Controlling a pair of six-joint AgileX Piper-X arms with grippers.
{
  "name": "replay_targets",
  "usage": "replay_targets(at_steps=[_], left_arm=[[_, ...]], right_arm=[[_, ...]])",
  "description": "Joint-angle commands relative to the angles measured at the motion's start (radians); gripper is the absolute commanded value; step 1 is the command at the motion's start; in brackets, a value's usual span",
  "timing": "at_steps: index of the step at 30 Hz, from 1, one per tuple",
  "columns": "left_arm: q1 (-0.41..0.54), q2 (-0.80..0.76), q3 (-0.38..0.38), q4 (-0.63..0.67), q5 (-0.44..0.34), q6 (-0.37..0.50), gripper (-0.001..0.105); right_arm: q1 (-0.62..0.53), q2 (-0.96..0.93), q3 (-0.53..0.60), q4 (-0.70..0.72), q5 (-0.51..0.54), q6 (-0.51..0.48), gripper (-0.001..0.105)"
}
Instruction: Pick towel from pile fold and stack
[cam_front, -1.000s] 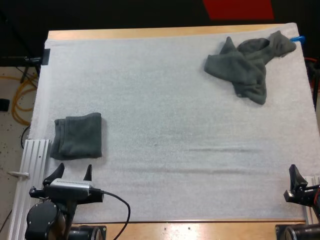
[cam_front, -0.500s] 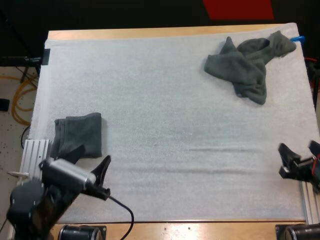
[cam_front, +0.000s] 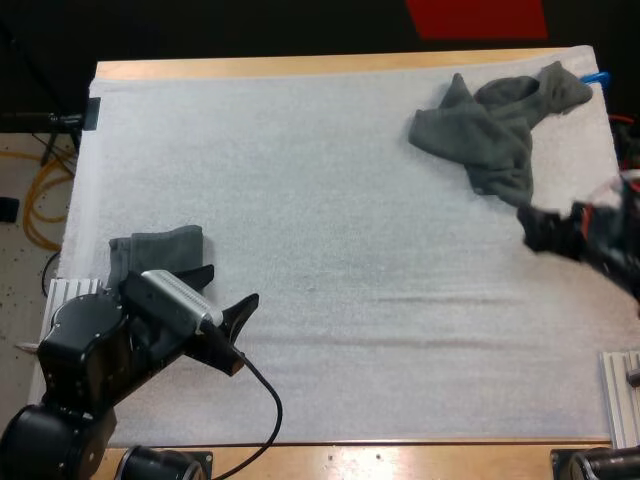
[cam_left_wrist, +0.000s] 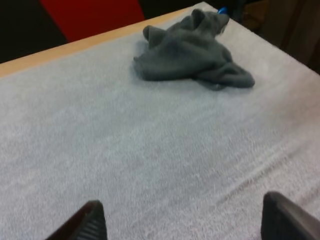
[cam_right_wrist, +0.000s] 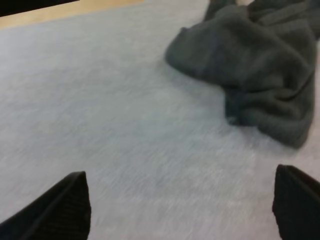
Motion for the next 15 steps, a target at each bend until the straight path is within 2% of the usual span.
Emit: replay_targets(at_steps=[1, 6, 11, 15], left_arm=[[-0.005, -0.003, -0.006, -0.007, 0.007, -0.011, 0.063], [-0.005, -0.003, -0.006, -0.007, 0.007, -0.012, 0.063], [-0.005, -0.003, -0.006, -0.007, 0.007, -0.019, 0.063], [-0.005, -0.003, -0.006, -0.007, 0.007, -0.019, 0.063]], right_arm=[[0.001, 0.069, -0.007, -0.086, 0.04, 0.001, 0.072], [0.001, 0.334, -0.069, -0.223, 0.134, 0.021, 0.072], [0.001, 0.587, -0.199, -0.228, 0.199, 0.027, 0.072], [0.001, 0.766, -0.316, -0.227, 0.22, 0.085, 0.072]])
